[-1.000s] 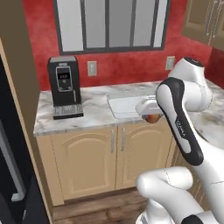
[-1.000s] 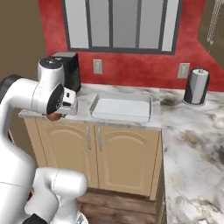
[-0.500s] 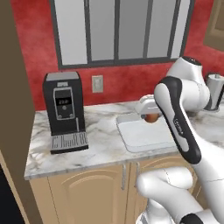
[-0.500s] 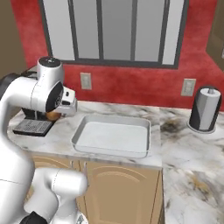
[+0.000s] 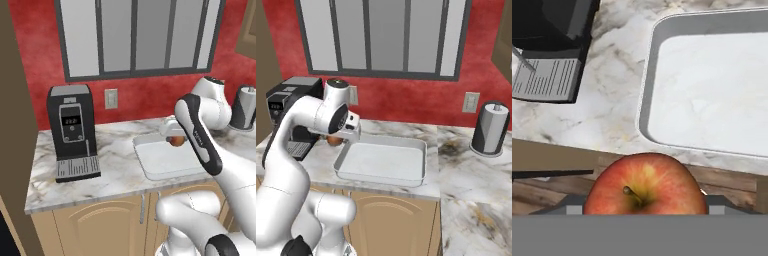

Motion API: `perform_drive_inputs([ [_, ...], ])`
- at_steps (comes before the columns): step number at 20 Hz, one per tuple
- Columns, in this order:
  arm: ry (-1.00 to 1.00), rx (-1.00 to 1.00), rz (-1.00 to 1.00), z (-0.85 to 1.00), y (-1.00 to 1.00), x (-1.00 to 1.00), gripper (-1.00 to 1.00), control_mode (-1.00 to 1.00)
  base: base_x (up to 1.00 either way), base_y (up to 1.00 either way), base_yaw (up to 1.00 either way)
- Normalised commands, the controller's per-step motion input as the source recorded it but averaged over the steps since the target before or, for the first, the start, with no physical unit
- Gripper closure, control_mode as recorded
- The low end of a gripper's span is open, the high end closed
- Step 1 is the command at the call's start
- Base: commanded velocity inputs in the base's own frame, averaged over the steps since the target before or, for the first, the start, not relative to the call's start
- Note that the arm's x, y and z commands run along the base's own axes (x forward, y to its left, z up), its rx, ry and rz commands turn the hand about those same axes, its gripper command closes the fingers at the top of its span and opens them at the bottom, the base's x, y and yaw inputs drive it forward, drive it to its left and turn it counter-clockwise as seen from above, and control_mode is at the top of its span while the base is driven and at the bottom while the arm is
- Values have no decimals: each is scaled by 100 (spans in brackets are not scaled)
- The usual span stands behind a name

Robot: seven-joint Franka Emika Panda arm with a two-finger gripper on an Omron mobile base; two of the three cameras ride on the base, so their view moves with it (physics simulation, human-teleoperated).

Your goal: Pick the tangerine and apple from the fridge and place them inside the tupperware on the counter.

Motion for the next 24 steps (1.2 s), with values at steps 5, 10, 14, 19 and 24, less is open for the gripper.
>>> perform_drive_inputs([
  [5, 8, 0, -9, -49, -38, 81, 100, -100, 0, 0, 0],
  [10, 7, -2, -11, -49, -22, 77, 100, -100, 0, 0, 0],
  [14, 4, -2, -8, -53, -19, 61, 100, -100, 0, 0, 0],
  [19, 2, 0, -3, -47, -12, 55, 100, -100, 0, 0, 0],
  [24, 3, 0, 0, -45, -8, 43, 100, -100, 0, 0, 0],
])
